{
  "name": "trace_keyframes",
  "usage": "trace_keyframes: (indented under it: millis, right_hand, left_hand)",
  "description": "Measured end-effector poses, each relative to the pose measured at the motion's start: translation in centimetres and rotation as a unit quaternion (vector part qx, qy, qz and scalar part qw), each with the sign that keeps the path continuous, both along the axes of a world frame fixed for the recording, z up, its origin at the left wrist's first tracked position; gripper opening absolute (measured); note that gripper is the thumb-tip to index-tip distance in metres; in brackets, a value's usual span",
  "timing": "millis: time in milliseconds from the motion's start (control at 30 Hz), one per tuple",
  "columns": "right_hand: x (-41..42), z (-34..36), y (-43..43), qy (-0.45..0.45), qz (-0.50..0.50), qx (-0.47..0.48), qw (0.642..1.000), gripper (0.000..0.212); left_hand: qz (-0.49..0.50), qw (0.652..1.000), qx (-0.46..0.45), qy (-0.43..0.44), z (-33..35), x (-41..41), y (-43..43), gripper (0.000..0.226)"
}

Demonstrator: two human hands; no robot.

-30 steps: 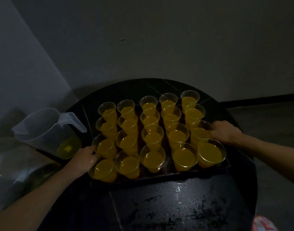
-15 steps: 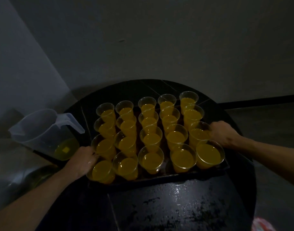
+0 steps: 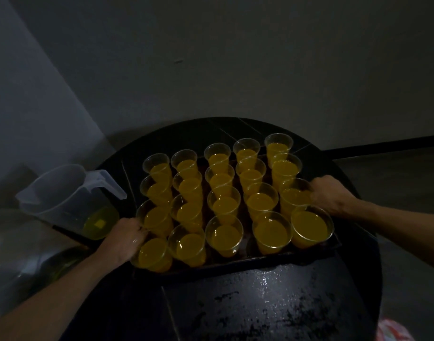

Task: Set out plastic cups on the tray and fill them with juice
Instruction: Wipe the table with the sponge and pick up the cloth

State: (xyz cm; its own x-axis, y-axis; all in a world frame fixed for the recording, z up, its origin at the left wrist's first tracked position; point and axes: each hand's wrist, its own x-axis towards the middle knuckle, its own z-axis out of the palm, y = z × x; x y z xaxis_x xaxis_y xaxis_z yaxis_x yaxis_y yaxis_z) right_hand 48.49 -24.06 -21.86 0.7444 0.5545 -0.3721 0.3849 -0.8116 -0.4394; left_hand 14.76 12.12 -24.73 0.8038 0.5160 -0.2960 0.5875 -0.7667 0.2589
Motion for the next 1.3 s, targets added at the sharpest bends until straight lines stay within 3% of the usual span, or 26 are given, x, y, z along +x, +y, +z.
trace_keyframes:
  millis: [133,367,700,1300]
  right_hand:
    - [-0.1,0.2,0.2,-0.017,0.008,-0.016,1.0,0.03]
    - [-0.2,0.5,0.1,-0.022,0.012,-0.005,1.0,0.034]
    - [1.4,3.4,1.1,-0.105,0.052,-0.032,0.993,0.038]
    - [7.3,4.8,3.5,-0.122,0.043,-0.052,0.99,0.04]
  left_hand:
    - [0.051,0.996,-0.054,-0.044,1.3,0.2,-1.5,0.033]
    - [0.05,0.995,-0.065,-0.055,1.9,0.2,-2.2,0.038]
    - [0.044,0.996,0.039,-0.072,5.6,1.9,-1.4,0.025]
    - [0.076,0.996,0.008,-0.036,11.1,8.5,-2.8,0.03]
